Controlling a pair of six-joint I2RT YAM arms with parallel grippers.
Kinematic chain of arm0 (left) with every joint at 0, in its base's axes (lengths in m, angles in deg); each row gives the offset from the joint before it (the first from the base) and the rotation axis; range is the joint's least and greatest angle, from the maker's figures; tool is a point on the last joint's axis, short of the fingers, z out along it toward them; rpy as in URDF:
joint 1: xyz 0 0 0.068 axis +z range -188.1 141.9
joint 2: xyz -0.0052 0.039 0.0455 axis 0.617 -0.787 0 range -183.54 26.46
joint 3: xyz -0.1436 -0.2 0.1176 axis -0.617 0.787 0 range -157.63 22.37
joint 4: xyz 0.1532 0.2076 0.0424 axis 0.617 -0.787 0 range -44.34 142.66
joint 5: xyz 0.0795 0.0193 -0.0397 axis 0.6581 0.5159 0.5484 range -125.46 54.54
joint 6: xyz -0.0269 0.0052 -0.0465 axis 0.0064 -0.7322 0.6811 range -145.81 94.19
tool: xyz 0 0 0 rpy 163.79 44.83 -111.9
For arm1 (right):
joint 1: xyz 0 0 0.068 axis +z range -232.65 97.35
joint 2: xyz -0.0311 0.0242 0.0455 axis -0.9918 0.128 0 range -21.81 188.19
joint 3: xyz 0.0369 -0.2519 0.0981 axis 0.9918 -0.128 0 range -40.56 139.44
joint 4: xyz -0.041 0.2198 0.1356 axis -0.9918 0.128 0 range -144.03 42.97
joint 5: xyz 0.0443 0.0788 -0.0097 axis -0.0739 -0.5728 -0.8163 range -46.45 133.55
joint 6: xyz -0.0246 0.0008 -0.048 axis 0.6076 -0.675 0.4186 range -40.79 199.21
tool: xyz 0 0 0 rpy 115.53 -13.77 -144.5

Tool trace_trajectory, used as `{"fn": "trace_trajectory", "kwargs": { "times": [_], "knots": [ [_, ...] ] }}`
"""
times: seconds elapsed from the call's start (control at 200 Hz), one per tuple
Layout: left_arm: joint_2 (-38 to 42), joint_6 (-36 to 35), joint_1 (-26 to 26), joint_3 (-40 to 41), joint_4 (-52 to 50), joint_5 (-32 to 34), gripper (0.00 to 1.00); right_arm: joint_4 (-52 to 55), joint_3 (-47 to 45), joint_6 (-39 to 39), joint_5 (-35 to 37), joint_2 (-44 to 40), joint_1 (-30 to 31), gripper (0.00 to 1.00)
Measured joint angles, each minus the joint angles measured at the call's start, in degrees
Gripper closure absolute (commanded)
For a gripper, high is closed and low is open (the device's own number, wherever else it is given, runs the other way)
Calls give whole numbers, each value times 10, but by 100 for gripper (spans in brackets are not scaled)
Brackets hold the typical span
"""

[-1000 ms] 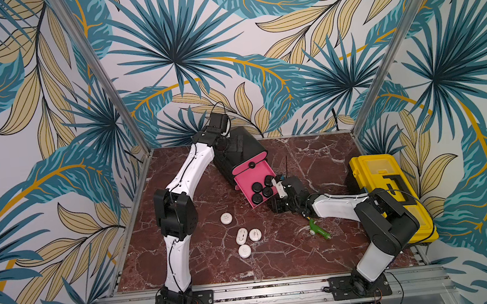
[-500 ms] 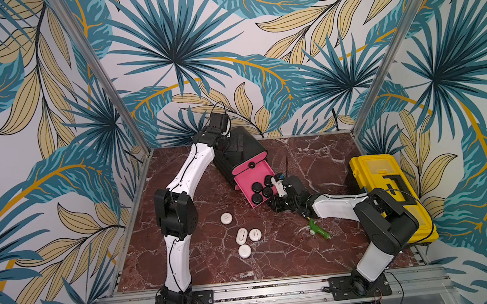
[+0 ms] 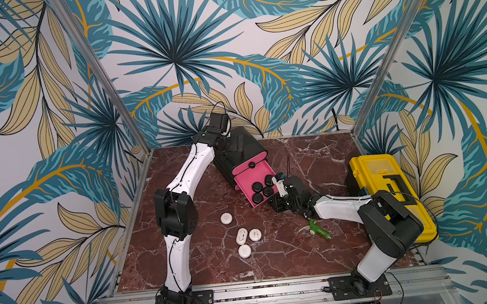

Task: Put the bluetooth earphones in the drawer according to color
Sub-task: Close the drawer of the storage box.

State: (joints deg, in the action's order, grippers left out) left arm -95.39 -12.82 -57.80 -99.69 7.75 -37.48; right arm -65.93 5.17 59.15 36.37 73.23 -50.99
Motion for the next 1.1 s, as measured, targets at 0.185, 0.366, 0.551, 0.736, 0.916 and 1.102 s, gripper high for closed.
{"fn": "trace_trajectory", "kwargs": {
  "times": [0.185,0.366,0.551,0.736,0.916,1.102],
  "knots": [
    [0,-1,0,4,8,-4,3,3,2,0,8,-30,0,77],
    [0,-2,0,10,20,-7,3,15,18,-3,10,-30,0,77],
    [0,-5,3,16,33,-8,4,31,63,-11,13,-16,0,78],
    [0,-8,3,22,44,-13,4,56,116,-24,12,24,0,77],
    [0,-9,3,27,57,-18,4,64,176,-43,12,74,0,77],
    [1,-9,4,33,67,-23,4,52,203,-70,12,103,0,76]
  ]
}}
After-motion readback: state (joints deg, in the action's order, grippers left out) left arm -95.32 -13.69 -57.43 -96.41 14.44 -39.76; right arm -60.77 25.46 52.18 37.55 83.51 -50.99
